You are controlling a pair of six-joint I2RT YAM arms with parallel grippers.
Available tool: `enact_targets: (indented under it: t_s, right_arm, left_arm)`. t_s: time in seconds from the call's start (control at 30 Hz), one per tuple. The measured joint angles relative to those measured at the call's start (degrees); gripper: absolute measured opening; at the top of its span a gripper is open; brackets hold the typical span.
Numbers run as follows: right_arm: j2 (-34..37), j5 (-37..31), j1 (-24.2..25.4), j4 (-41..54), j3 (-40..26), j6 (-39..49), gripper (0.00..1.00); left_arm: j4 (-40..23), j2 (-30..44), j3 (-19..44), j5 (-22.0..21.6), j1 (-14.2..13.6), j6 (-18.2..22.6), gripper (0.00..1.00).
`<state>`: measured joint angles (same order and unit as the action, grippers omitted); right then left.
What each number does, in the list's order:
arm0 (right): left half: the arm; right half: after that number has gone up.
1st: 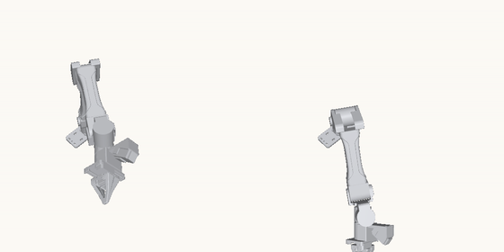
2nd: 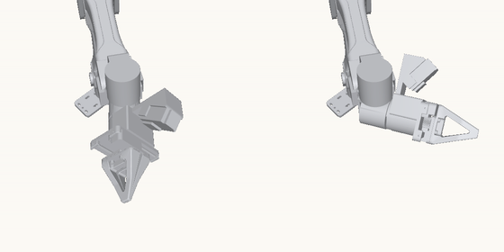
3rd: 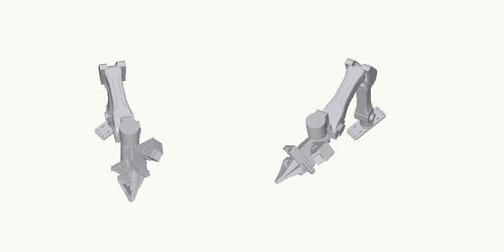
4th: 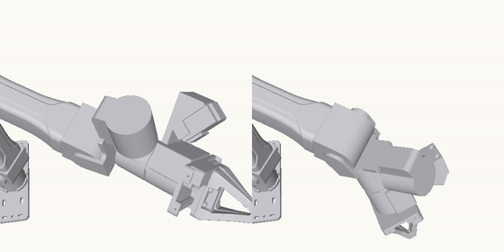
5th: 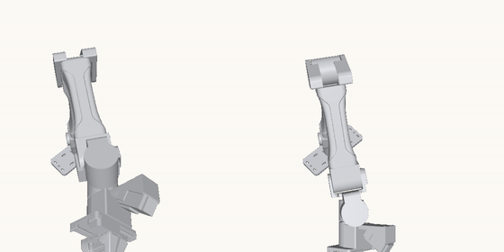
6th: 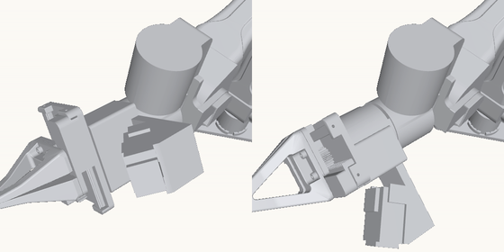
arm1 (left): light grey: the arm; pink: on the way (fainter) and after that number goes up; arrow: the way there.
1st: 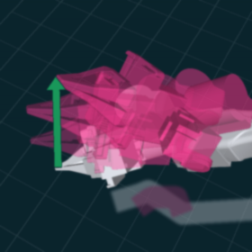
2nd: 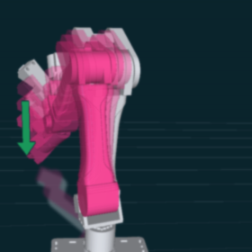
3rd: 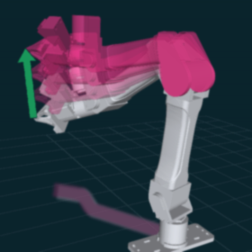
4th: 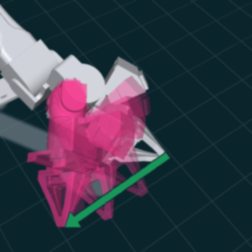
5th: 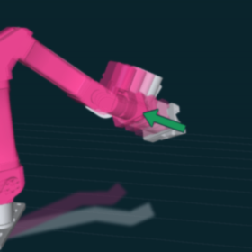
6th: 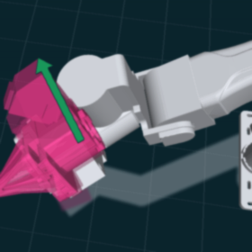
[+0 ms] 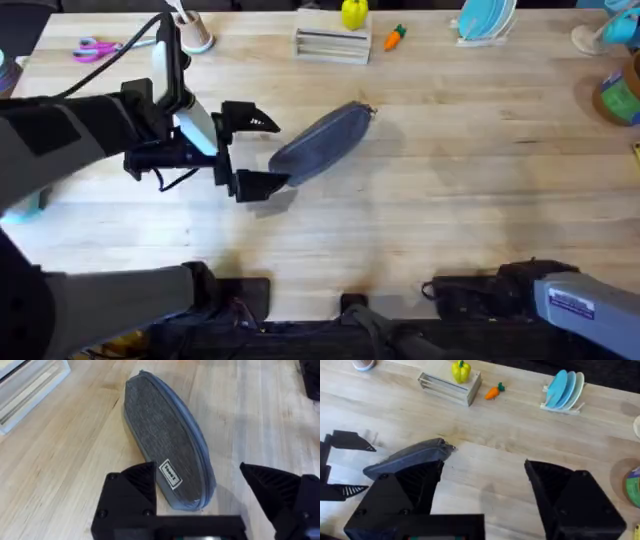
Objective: Unzip the bag, pick up the pens from the table one at a time and place them inside, then zip the bag closed.
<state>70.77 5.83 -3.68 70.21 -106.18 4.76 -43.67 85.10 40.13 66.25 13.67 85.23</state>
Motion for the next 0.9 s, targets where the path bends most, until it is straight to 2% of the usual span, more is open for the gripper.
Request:
enact_targets:
  t_s: [0.2, 0.4, 0.53, 0.67, 0.9]
  right_arm:
    - [-2.21, -1.57, 0.00, 4.09, -0.12, 2.00, 0.997]
    - [-2.56, -1.95, 0.00, 8.48, -0.16, 2.89, 0.997]
    - [-2.69, -1.66, 0.00, 10.15, 0.22, 3.03, 0.997]
    - [-3.38, -1.51, 0.00, 10.47, 3.65, 3.03, 0.997]
    - [-3.51, -1.53, 0.00, 10.85, 7.51, 3.05, 0.997]
  left_arm:
    - [-4.79, -3.85, 4.05, -0.40, 2.17, 0.01, 0.995]
    - [-15.29, -11.27, 15.81, -4.04, 5.22, 0.04, 0.993]
    - [-21.45, -14.42, 22.93, -7.89, 5.42, -1.34, 0.993]
    - [-22.83, -16.81, 28.62, -10.53, 5.44, -7.53, 0.993]
    - [-23.02, -21.55, 35.17, -16.11, 5.44, -25.00, 0.993]
